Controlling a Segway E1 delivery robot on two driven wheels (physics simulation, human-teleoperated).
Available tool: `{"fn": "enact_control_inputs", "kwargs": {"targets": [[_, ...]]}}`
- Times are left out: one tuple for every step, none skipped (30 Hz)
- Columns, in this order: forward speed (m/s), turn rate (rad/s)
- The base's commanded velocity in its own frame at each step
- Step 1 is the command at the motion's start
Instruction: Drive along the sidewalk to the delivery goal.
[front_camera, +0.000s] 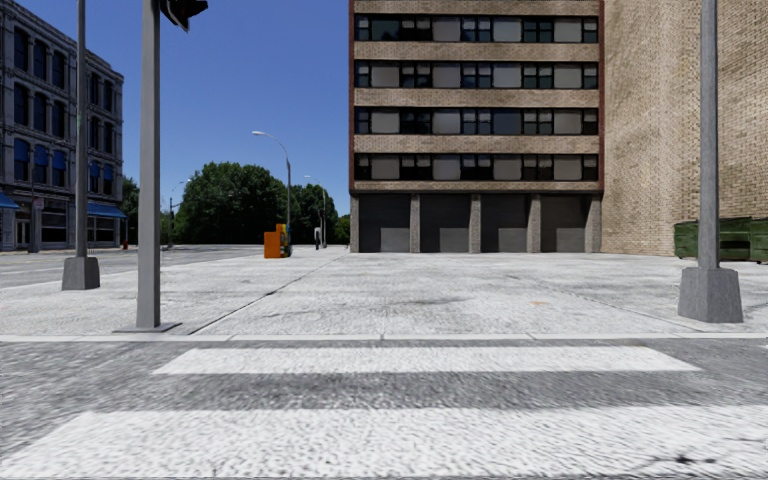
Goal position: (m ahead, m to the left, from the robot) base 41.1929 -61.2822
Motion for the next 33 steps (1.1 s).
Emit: {"fn": "enact_control_inputs", "kwargs": {"targets": [[2.0, 0.0], [2.0, 0.0], [2.0, 0.0], [2.0, 0.0], [2.0, 0.0], [2.0, 0.0], [2.0, 0.0], [2.0, 0.0], [2.0, 0.0], [2.0, 0.0], [2.0, 0.0], [2.0, 0.0], [2.0, 0.0], [2.0, 0.0], [2.0, 0.0], [2.0, 0.0], [2.0, 0.0], [2.0, 0.0], [2.0, 0.0], [1.99, 0.0], [1.92, 0.0], [1.92, 0.0], [1.86, 0.0], [1.81, 0.0], [1.81, 0.0], [1.8, 0.0], [1.84, 0.0], [1.84, 0.0], [1.84, 0.0], [1.85, 0.0], [1.85, 0.0], [1.85, 0.0], [1.85, 0.0]]}}
